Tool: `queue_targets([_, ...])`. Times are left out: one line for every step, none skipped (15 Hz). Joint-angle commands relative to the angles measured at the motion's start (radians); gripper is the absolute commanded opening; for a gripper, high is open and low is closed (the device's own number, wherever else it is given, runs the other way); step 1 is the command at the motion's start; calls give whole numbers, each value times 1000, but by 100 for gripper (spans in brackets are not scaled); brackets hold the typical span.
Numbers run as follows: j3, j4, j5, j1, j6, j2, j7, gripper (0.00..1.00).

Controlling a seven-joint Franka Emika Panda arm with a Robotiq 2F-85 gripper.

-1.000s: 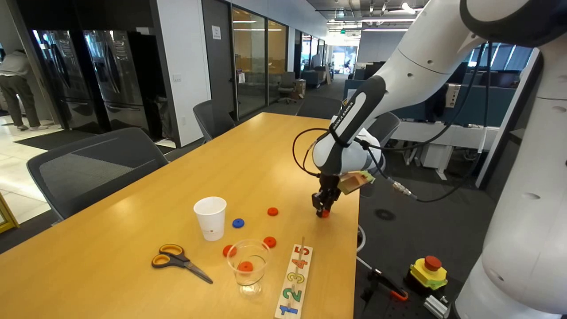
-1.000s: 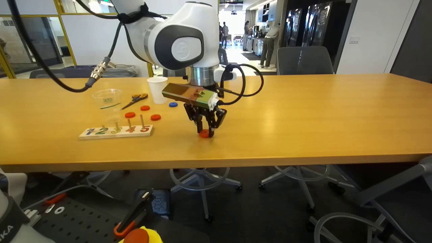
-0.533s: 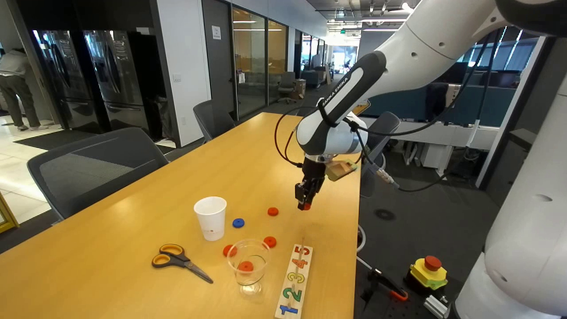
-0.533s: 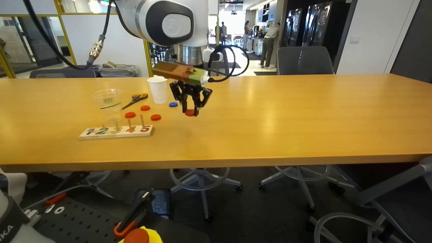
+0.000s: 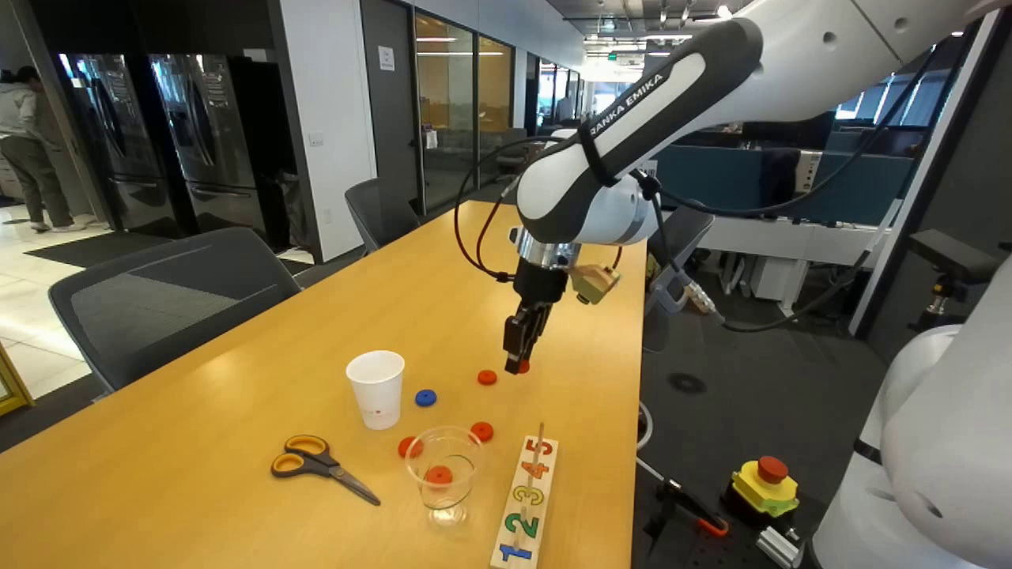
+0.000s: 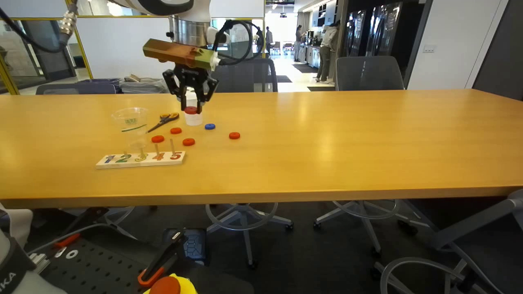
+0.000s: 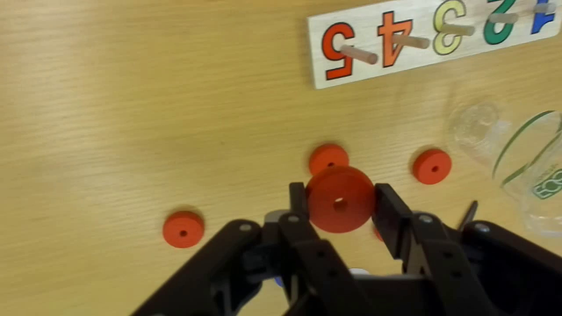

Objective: Put the orange discs in the clear cup and the blue disc in the white cup

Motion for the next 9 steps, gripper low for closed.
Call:
queue_targets([35,-35,-25,79,-35,-77,51,17])
queue_targets([48,-35,-24,100,-42,-83,64,17])
queue_targets([65,-43,-26,122,-37,-87,80,17])
queue_targets([81,-46,-29,141,-32,-87,97,17])
queue_targets([97,-42,-29,160,-37,-84,113,17])
queue_targets([109,-40,-31,176,-38,-82,125,17])
queue_targets([119,-42,-34,189,-41,-86,134,17])
queue_targets([129,-37,-36,201,-44,-84,147,17])
queue_targets([136,-44,-38,211,-44,-93,150,17])
